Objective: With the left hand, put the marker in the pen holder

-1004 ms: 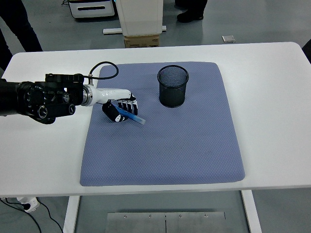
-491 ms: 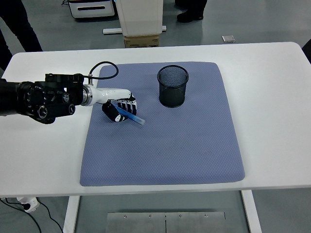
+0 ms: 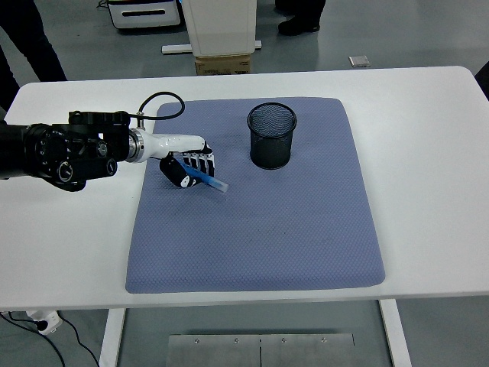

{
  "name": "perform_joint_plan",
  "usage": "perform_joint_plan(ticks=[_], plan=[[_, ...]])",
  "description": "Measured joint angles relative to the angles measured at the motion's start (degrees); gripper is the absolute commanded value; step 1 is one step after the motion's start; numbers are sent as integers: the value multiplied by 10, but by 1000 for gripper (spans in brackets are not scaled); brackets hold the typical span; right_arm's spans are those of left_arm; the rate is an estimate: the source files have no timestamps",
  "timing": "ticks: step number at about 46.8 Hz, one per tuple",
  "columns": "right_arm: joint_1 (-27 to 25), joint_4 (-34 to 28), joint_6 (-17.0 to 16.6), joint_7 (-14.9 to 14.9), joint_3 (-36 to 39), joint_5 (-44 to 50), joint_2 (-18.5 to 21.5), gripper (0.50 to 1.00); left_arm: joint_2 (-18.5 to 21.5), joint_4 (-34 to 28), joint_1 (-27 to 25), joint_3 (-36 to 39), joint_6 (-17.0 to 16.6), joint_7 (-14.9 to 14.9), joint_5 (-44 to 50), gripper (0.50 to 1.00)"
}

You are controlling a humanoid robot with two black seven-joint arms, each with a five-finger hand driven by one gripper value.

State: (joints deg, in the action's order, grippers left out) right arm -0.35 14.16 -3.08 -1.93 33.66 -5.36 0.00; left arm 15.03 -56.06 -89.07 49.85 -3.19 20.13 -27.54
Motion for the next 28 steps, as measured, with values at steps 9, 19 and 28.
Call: perform_joint_plan(ticks=[9, 19, 28], plan=[[0, 0, 0, 0, 0, 0, 0, 1000, 4, -1, -21, -2, 4, 3, 2, 500], [0, 0, 0, 0, 0, 0, 0, 1000, 6, -1, -36, -3, 14, 9, 12, 500], [0, 0, 0, 0, 0, 0, 0, 1000, 12, -1, -51, -3, 24, 10, 21, 500]])
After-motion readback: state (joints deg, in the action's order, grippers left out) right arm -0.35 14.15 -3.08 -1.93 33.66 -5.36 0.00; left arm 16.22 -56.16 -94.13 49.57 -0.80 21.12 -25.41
